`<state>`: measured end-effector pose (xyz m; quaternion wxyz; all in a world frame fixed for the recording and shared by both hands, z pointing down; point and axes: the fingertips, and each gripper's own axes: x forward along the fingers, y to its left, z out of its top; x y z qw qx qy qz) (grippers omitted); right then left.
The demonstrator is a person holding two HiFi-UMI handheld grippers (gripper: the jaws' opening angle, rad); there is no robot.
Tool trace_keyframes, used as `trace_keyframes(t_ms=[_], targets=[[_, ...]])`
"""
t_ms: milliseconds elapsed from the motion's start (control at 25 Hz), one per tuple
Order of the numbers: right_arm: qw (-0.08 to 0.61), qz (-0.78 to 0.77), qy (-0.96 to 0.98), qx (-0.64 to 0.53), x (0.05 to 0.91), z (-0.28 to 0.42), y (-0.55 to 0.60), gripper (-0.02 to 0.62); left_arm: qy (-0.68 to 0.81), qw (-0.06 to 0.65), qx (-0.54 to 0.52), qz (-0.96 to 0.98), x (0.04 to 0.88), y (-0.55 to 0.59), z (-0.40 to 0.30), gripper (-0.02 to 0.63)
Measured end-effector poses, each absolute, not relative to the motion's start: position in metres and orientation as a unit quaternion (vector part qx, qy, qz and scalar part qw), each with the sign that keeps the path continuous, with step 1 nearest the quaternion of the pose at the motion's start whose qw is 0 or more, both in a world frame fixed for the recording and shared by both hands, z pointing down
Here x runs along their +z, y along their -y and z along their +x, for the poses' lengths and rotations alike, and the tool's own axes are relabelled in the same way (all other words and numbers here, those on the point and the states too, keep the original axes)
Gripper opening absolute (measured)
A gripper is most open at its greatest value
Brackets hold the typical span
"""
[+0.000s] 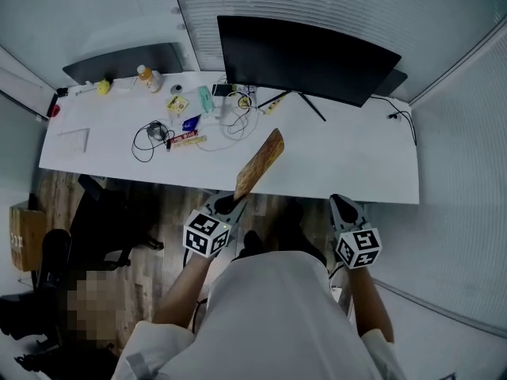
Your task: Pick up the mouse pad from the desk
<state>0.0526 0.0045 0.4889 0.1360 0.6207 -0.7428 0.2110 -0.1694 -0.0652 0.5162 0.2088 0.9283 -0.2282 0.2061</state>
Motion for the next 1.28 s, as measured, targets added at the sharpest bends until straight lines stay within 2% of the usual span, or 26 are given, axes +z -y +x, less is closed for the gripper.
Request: trace_keyframes(t_ms=[520,1280], targets=[[0.114,0.665,0.716,0.179,0.457,0.076,-0.064,0.038,0.233,0.197,0.175,0.936,0.479,0.039,-0.177,0.04],[0.086,0.645,0.746,0.146,0.421,0.141,-0.075,0.037,0.28,0.207,0.136,0.927,0.442,0.016,-0.124,0.04]])
